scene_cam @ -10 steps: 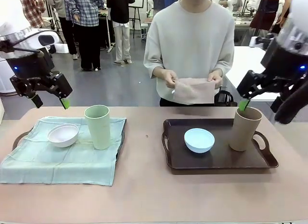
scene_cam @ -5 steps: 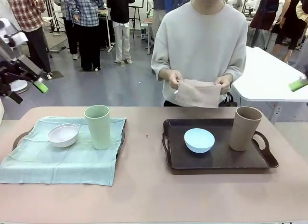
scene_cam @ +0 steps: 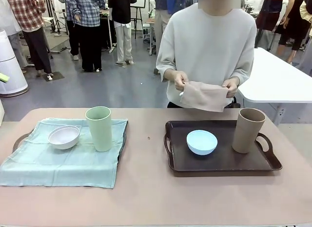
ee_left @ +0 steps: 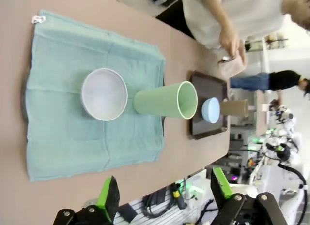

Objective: Set up a tray with a mat and arrange the tableware.
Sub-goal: Pick up the Picnic Bowl and Reusable plastic cup from the Handle tray in front of the human's position and hold them in the air.

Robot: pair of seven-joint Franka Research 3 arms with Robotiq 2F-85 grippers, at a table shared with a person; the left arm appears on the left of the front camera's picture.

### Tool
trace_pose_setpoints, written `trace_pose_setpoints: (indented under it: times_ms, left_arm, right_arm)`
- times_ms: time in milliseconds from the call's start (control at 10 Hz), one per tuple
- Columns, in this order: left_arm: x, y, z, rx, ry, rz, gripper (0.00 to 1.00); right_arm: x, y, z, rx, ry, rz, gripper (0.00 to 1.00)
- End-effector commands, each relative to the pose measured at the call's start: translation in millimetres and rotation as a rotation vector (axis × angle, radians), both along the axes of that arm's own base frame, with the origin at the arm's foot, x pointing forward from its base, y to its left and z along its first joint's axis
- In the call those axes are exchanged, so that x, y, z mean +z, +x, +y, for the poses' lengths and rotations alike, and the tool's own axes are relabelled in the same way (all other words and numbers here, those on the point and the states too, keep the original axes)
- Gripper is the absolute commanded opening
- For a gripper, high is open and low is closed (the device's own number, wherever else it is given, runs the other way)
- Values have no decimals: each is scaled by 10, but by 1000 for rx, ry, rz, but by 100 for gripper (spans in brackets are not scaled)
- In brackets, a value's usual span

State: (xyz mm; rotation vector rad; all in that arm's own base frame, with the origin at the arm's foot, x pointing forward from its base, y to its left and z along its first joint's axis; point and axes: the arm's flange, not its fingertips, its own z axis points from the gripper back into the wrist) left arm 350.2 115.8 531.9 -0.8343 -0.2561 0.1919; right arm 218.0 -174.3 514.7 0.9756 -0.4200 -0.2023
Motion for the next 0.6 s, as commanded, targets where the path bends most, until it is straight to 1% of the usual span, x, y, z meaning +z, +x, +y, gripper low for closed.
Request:
trace_pose_setpoints:
  times_ms: [0, 100, 200, 300, 400, 500]
  left_arm:
    - [-105, -121, 128, 3, -81, -49, 100]
    - [-180, -144, 195, -19, -84, -52, 100]
    - [-191, -120, 141, -51, -69, -33, 100]
    - [-255, -114, 60, -67, -49, -8, 100]
    - [-152, -154, 212, -4, -69, -28, 100]
    - [-152, -154, 212, -4, -69, -28, 100]
  right_arm:
    - [-289, -183, -57, -10, 103, -44, 100]
    - [-320, -245, -120, -29, 121, -42, 100]
    - [-315, -287, -145, -39, 134, -40, 100]
    - [-275, -261, -123, -48, 107, 4, 100]
    - [-185, -239, -309, -49, 112, -26, 100]
    - [-185, -239, -309, -49, 112, -26, 100]
